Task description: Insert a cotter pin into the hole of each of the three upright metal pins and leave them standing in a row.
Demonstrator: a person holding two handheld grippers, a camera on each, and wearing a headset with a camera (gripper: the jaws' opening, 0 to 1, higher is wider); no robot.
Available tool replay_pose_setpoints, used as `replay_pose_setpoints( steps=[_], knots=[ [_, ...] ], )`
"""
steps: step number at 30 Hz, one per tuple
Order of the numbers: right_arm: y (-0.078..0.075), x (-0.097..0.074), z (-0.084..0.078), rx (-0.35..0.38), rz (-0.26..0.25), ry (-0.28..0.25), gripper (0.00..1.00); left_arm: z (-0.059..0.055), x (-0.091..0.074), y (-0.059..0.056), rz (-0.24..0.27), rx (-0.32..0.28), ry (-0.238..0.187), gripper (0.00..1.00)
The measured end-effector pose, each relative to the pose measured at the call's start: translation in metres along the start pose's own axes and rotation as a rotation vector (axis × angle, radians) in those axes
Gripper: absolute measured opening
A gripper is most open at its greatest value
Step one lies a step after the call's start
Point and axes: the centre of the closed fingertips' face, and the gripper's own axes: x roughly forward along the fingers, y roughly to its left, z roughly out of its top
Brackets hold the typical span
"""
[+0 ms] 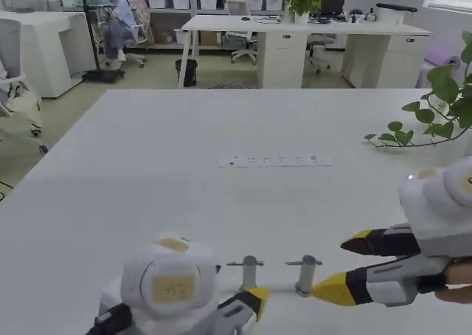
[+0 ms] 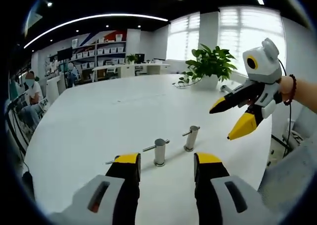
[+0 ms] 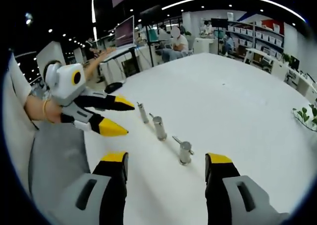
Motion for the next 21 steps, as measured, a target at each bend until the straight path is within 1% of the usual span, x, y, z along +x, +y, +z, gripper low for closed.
replay_pose_setpoints(
  steps=[3,4,7,10,13,15,18,21],
  knots=[
    [-0.002,-0.005,-0.001,0.023,-0.007,-0.022,0.69,0.001,-0.012,0.007,0.008,0.010,-0.007,0.46],
    [-0.001,-0.007,-0.001,0.027,-0.009,-0.027,0.70,0.000,-0.018,0.012,0.016,0.019,-0.006,0.47],
    [0.002,-0.012,-0.003,0.033,-0.020,-0.043,0.72,-0.001,-0.029,0.020,0.029,0.025,0.001,0.49],
    [0.006,-0.016,-0.004,0.062,-0.020,-0.076,0.76,-0.002,-0.040,0.028,0.039,0.026,-0.001,0.55],
    [0.010,-0.020,-0.005,0.060,-0.018,-0.105,0.78,-0.003,-0.047,0.031,0.038,0.020,0.002,0.61],
    [0.012,-0.022,-0.006,0.060,-0.020,-0.114,0.79,-0.003,-0.054,0.033,0.033,0.015,-0.007,0.64],
    [0.018,-0.025,-0.007,0.084,0.000,-0.144,0.81,-0.006,-0.060,0.035,0.023,0.004,-0.004,0.69],
    [0.022,-0.027,-0.010,0.089,0.002,-0.153,0.85,-0.009,-0.067,0.037,0.013,-0.002,-0.004,0.75]
  ],
)
